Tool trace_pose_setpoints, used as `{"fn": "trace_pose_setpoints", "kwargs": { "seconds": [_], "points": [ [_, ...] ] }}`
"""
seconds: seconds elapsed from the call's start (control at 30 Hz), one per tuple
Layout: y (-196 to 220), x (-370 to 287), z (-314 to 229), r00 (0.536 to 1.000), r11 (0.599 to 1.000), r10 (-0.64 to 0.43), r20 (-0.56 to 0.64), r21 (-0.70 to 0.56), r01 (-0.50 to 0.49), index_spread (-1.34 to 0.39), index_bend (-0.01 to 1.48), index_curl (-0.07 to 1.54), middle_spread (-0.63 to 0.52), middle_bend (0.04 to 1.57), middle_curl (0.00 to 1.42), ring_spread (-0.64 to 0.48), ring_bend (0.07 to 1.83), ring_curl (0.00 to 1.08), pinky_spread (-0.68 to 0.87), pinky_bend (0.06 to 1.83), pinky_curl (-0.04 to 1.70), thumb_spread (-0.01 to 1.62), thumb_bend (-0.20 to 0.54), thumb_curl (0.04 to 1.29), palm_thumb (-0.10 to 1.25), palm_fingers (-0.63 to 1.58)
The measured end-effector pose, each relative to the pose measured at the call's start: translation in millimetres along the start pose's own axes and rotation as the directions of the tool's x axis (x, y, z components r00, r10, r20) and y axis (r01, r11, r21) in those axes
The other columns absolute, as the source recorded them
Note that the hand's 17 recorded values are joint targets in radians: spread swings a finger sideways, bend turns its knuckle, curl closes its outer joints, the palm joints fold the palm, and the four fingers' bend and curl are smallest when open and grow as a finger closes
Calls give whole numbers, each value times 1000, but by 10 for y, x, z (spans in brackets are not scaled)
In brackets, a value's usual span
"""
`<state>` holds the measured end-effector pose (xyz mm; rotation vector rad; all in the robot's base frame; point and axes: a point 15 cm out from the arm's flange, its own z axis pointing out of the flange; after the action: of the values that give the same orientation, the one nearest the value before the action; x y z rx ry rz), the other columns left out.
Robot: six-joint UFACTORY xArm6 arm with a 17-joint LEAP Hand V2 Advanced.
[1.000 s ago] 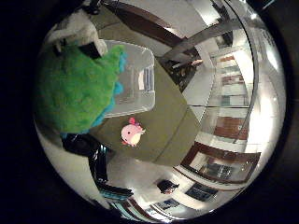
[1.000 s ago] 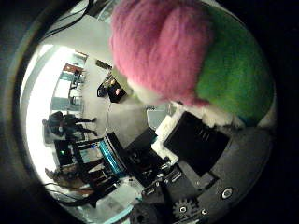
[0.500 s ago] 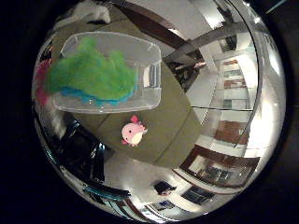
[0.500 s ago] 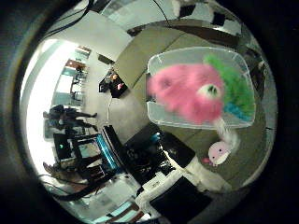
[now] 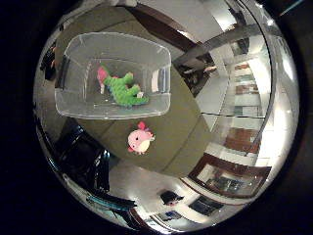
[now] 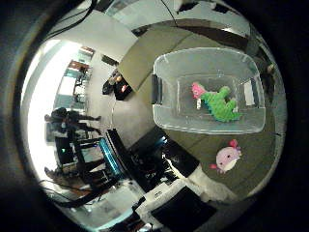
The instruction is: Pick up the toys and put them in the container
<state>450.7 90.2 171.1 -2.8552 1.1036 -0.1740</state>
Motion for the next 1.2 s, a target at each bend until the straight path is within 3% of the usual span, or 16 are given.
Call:
{"fn": "trace_pose_setpoints", "kwargs": {
  "seconds": [0.9, 1.2],
  "points": [
    [1, -2, 6, 1000, 1000, 2, 2, 0, -2, -421, 170, 292, -23, 193, 312, 59, 392, 256, 278, 710, 114, 1080, -23, 325, 605, 92],
    [254, 287, -4, 999, 999, 41, -4, -11, -41, -415, 167, 289, -36, 195, 316, 44, 393, 255, 278, 709, 77, 1080, -23, 325, 605, 128]
  ]
}}
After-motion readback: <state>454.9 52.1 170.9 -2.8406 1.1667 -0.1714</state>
